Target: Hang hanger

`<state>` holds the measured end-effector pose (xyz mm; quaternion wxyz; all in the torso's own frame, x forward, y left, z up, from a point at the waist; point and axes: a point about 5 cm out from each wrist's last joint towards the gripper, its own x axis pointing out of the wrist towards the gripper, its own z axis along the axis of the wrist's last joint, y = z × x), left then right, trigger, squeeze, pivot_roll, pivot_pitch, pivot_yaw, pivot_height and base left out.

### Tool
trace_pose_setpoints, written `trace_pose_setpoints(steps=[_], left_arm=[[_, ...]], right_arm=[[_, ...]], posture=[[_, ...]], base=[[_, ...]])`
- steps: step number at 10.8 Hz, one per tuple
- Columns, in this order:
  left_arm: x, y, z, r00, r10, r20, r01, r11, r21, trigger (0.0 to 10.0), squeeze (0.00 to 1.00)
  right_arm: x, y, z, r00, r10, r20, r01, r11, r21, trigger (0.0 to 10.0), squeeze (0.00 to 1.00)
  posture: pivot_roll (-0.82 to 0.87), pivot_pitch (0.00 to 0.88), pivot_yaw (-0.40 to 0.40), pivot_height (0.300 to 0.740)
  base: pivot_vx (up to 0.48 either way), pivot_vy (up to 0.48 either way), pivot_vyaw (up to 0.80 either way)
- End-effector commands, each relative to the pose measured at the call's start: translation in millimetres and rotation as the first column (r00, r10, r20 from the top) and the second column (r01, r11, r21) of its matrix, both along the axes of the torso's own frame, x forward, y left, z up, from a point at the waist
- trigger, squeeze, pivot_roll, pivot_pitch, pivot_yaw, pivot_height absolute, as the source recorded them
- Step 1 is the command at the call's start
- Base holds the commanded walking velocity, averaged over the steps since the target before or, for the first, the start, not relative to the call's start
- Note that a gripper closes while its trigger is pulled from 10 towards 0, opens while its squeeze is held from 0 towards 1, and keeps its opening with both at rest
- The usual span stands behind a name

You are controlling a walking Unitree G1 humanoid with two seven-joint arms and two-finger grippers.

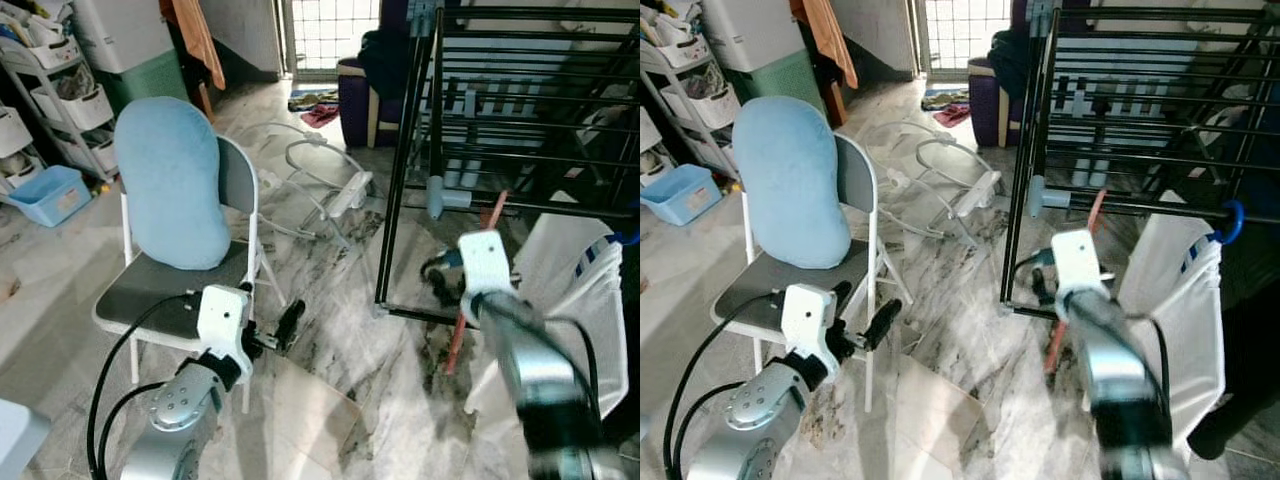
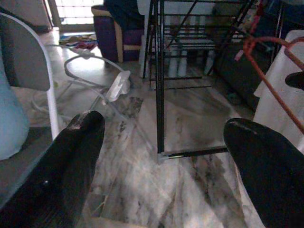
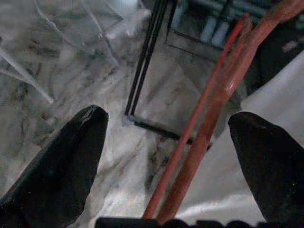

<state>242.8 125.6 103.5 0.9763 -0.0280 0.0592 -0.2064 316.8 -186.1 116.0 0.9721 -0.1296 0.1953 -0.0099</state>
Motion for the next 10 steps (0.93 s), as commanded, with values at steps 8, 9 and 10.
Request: trace_pose_setpoints(steps=[8, 9, 10], left_arm=[[8.0, 7.7, 2.8, 0.985, 0.165, 0.056, -0.170, 0.980, 0.108, 10.0, 0.00], [10.5, 7.0, 2.8, 0.984, 0.170, 0.055, -0.175, 0.979, 0.104, 10.0, 0.00], [13.0, 5.5, 2.3, 0.983, 0.175, 0.058, -0.181, 0.978, 0.107, 10.0, 0.00]], right_arm=[[-13.9, 7.9, 5.4, 0.997, 0.041, 0.069, -0.051, 0.987, 0.150, 10.0, 0.00], [-11.1, 12.2, 5.2, 0.994, 0.049, 0.100, -0.056, 0.996, 0.073, 10.0, 0.00], [-11.1, 19.8, 1.9, 0.991, 0.081, 0.107, -0.097, 0.984, 0.150, 10.0, 0.00]], posture=[[-0.02, 0.000, 0.034, 0.740], [-0.02, 0.000, 0.034, 0.740], [-0.02, 0.000, 0.032, 0.740]], base=[[0.000, 0.000, 0.00], [-0.244, 0.000, 0.00], [-0.277, 0.000, 0.00]])
